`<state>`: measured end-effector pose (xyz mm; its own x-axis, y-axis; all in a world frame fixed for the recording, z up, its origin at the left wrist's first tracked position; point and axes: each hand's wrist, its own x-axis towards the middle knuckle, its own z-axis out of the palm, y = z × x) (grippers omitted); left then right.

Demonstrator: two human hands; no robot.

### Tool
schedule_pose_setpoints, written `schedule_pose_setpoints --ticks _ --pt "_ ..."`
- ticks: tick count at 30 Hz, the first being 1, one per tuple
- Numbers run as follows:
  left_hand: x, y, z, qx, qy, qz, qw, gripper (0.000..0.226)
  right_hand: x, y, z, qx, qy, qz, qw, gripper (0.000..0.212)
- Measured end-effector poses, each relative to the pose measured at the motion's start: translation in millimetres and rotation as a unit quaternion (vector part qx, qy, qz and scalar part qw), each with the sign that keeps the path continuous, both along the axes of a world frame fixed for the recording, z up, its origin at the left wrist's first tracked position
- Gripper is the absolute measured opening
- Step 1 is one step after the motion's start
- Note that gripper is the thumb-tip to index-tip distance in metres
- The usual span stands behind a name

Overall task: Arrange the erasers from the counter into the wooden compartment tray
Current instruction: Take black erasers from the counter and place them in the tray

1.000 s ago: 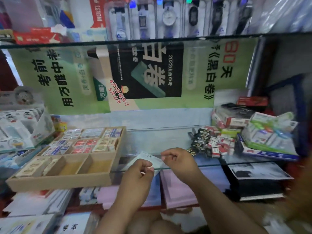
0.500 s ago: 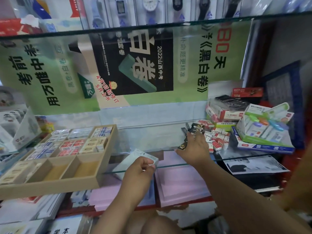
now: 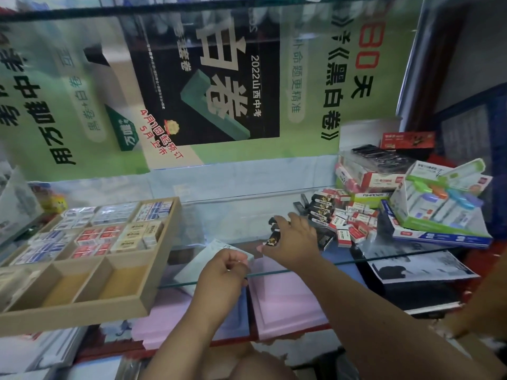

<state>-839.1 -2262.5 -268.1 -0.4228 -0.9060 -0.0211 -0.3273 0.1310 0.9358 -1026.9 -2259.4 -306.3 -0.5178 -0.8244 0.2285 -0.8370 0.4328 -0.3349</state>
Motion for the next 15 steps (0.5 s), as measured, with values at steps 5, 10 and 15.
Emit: schedule_pose_setpoints --ticks 5,10,15 --pt "-1.1 -8.6 -4.5 0.027 0.008 0.010 1.000 0.014 -5.8 -12.1 1.1 0.049 0.022 0.018 0.998 0.087" --pt "-7.2 -17.9 -4.7 0.105 0.077 0.032 0.991 0.019 -3.9 -24.8 3.2 0.043 0.045 0.057 0.996 0.078" --pt "-18.8 -32.7 -3.7 0.225 0.191 0.047 0.954 0.019 -6.4 -32.1 -3.9 -0.034 0.061 0.069 0.995 0.065"
